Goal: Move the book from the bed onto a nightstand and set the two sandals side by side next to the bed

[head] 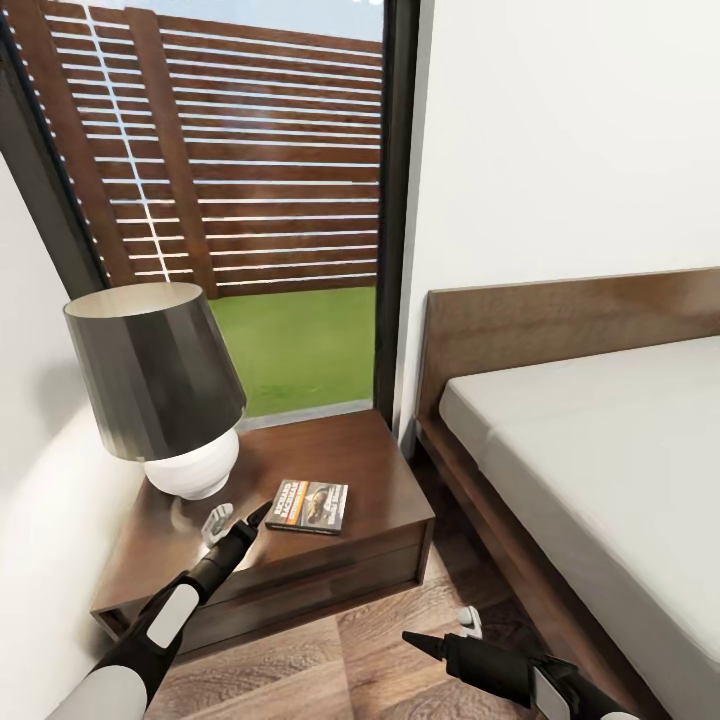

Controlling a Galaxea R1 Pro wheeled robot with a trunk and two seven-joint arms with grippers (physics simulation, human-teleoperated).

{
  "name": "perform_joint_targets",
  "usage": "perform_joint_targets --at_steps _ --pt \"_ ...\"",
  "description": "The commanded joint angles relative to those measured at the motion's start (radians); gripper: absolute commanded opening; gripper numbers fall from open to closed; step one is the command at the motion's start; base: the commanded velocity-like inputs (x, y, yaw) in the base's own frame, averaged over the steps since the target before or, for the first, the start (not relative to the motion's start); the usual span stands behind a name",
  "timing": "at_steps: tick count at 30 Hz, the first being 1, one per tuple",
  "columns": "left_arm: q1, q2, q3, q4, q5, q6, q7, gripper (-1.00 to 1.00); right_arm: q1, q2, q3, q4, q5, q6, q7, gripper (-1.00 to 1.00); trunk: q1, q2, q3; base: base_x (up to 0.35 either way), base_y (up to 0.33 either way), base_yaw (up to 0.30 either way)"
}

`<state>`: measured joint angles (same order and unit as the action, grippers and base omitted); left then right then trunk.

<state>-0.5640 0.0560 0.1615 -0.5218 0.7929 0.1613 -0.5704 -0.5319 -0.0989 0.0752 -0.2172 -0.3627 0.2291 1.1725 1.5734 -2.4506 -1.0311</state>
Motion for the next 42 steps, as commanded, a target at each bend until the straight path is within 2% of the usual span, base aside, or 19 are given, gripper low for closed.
perform_joint_targets --at_steps 1,33,42 --pt "-0.001 0.000 0.003 0.000 0.009 0.010 -0.004 1.00 0.000 -0.001 0.008 -0.001 -0.009 0.009 0.001 1.00 0.000 0.000 -0.001 0.000 0.000 0.000" --pt "-0.001 -0.004 0.002 0.000 0.010 0.010 -0.004 1.00 0.000 -0.001 -0.007 0.001 -0.016 0.005 0.004 1.00 0.000 0.000 -0.001 0.000 0.000 0.000" --pt "-0.001 -0.003 0.002 0.000 0.011 0.009 -0.005 1.00 0.000 -0.001 -0.006 0.001 -0.016 0.007 0.000 1.00 0.000 0.000 0.002 0.000 0.000 0.135"
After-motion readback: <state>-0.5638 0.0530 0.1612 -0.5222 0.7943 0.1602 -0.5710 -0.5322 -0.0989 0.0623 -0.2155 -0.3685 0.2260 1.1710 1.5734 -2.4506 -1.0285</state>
